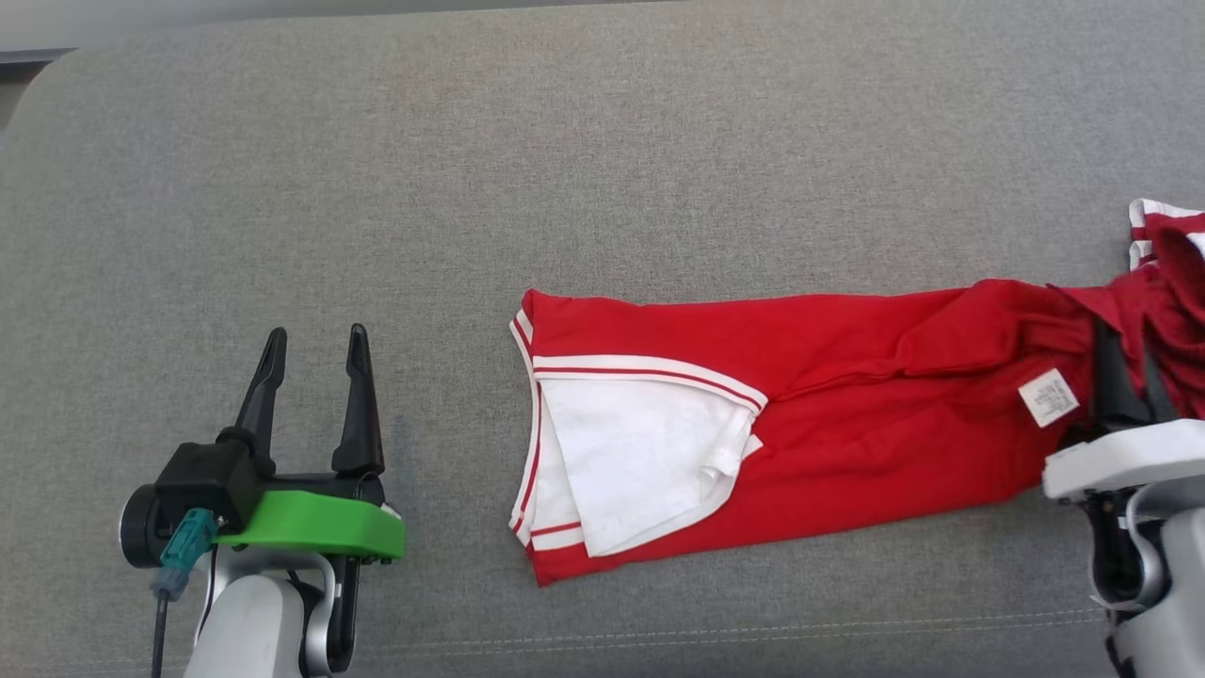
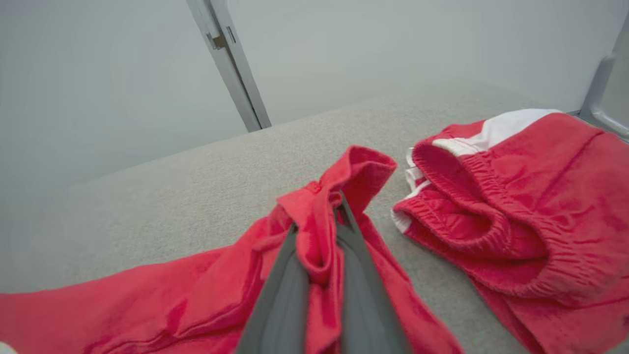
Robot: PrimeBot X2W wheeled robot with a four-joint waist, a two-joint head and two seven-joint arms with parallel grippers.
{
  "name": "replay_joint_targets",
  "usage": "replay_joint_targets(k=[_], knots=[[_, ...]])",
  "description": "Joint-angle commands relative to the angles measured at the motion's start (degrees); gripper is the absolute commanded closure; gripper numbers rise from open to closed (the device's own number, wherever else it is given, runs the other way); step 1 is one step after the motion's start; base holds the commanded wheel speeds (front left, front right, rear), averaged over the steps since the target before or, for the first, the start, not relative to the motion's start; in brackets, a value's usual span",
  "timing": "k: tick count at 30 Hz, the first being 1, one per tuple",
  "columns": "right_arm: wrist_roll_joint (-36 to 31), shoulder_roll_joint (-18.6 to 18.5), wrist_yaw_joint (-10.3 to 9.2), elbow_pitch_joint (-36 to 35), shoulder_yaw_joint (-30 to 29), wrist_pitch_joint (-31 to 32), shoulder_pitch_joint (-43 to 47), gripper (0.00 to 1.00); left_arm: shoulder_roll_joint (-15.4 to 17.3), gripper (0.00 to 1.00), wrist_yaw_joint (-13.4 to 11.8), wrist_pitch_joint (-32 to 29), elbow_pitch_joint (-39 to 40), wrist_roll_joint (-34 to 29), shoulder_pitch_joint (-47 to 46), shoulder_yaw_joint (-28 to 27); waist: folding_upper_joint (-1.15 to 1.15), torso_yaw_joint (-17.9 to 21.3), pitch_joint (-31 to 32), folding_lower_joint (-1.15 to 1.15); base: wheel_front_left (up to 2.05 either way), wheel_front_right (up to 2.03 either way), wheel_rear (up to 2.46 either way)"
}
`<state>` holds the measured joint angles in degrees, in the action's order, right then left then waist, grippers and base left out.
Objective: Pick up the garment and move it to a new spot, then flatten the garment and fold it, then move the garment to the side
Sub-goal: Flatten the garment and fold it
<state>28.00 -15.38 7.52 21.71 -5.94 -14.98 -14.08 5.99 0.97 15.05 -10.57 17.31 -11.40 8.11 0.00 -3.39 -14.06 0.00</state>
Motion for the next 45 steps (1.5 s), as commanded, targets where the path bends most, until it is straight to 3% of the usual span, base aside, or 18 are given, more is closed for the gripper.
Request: replay_joint_targets(k=[1,7,12,19,29,36,37,39,45], knots=[[-0.65,1.21,-0.07,-3.29,2.01,-0.01,0.87,1.0,-0.18,0.0,0.13,0.15,-0.23,-0.33,0.34,-0.26,0.0,0.07,0.51,0.0,0.0,0.0,0.0],[-0.74,5.81,-0.07,-16.44,11.93,4.35,2.44,1.0,-0.67,0.0,0.54,0.15,-0.64,-0.4,0.87,-0.11,0.0,-0.75,1.73,0.0,0.0,0.0,0.0],[0.02,9.15,-0.04,-20.47,19.51,7.35,2.08,1.0,-1.12,0.0,1.04,0.15,-0.99,-0.52,0.93,0.35,0.0,-2.06,2.13,0.0,0.0,0.0,0.0],[1.15,11.21,-0.04,-12.71,28.76,6.2,-1.97,1.0,-1.81,0.0,1.84,0.14,-1.39,-1.02,-0.34,1.53,0.0,-4.63,1.46,0.0,0.0,0.0,0.0],[4.24,12.19,-0.04,1.65,34.56,1.56,-10.01,1.0,-2.54,0.0,2.96,0.15,-1.98,-0.82,-2.5,2.89,0.0,-7.86,-1.07,0.0,0.0,0.0,0.0],[7.85,12.39,-0.04,7.26,39.26,0.18,-14.23,1.0,-2.85,0.0,3.19,0.15,-2.1,-0.82,-3.82,3.71,0.0,-9.18,-2.83,0.0,0.0,0.0,0.0],[8.72,12.35,-0.04,7.82,40.18,0.18,-14.45,0.73,-2.89,0.0,3.25,0.14,-2.18,-0.8,-3.87,3.75,0.0,-9.23,-2.94,0.0,0.0,0.0,0.0],[10.0,12.34,-0.04,8.85,42.1,0.12,-15.01,0.0,-2.94,0.0,3.36,0.15,-2.32,-0.83,-3.97,3.89,0.0,-9.3,-3.09,0.0,0.0,0.0,0.0],[13.14,12.39,-0.04,9.11,46.59,-0.2,-15.38,0.0,-3.0,0.0,3.45,0.15,-2.51,-0.87,-4.3,3.82,0.0,-9.02,-2.93,0.0,0.0,0.0,0.0]])
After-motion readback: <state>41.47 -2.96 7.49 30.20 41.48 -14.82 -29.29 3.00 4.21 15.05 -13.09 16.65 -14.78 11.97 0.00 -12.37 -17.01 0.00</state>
